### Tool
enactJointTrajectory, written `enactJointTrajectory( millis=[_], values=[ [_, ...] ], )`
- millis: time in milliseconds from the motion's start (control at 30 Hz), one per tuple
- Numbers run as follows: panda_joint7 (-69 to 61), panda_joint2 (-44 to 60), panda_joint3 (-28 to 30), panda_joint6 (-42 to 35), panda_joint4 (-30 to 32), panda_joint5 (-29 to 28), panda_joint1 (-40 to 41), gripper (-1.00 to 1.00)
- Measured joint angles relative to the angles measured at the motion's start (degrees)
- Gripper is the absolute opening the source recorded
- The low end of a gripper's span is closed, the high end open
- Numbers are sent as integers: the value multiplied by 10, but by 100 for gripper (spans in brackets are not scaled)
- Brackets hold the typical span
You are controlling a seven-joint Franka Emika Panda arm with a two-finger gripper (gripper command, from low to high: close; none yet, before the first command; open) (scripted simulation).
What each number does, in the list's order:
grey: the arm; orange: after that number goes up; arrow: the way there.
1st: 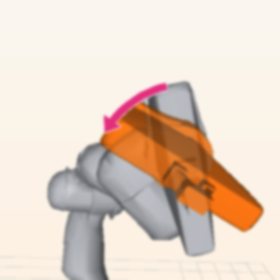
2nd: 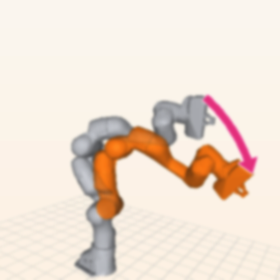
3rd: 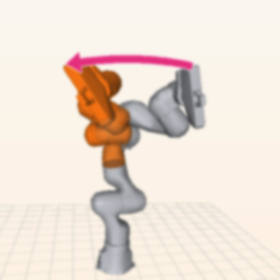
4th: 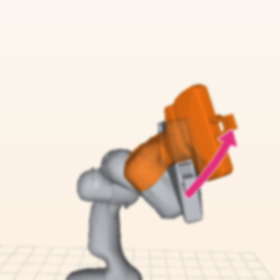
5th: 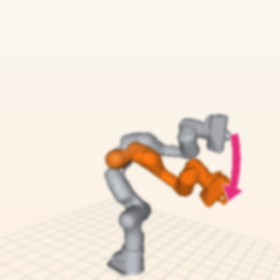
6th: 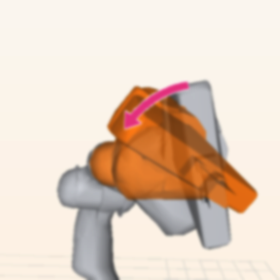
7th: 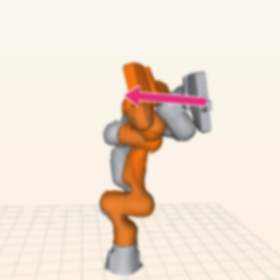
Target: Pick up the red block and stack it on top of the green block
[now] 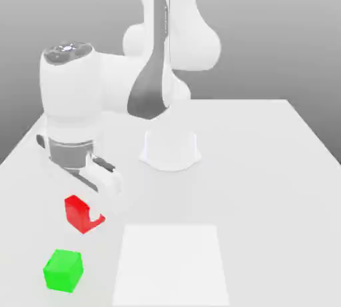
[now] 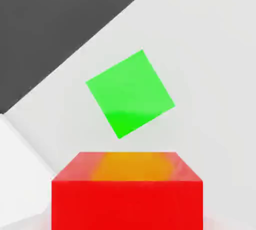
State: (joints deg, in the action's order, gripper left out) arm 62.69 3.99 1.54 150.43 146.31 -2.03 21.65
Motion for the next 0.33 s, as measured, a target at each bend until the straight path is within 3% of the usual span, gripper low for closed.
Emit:
enactJointTrajectory(
  millis=[67,200,233,333],
  values=[
    [-40,25,-2,-8,-32,17,11,-100],
    [-57,101,-6,53,-47,26,17,-100],
    [-57,116,-6,67,-48,27,17,100],
    [-57,116,-6,67,-48,27,17,100]
  ],
)
